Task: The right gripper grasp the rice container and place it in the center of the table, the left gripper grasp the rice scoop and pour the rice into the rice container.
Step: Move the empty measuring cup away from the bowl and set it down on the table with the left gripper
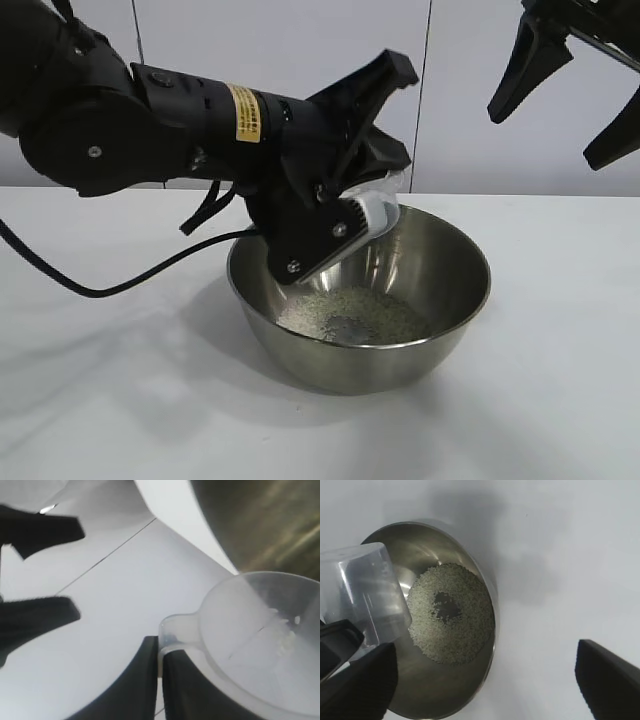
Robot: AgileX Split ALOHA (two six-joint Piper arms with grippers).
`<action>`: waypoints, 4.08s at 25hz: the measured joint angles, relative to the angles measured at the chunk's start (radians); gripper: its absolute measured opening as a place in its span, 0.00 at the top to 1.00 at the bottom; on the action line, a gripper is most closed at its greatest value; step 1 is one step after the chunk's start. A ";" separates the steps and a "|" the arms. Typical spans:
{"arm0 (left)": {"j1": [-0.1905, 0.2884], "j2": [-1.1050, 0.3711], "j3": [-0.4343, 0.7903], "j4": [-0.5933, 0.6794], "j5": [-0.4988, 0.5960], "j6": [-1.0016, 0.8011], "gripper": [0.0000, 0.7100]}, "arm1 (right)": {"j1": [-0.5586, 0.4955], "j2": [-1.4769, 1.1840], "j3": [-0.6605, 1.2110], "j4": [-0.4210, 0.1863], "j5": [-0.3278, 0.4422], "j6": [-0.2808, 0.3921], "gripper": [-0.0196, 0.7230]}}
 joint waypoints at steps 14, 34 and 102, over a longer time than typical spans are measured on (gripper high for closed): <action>-0.059 0.000 0.000 -0.709 -0.445 -0.519 0.98 | 0.000 0.000 0.000 -0.003 -0.001 0.000 0.08; 0.039 -0.151 0.206 -0.768 -0.485 -1.403 0.98 | 0.000 0.000 0.000 -0.004 -0.007 0.000 0.08; 0.349 0.162 0.586 -0.416 -0.481 -1.575 0.19 | 0.000 0.000 0.000 -0.008 -0.038 0.000 0.08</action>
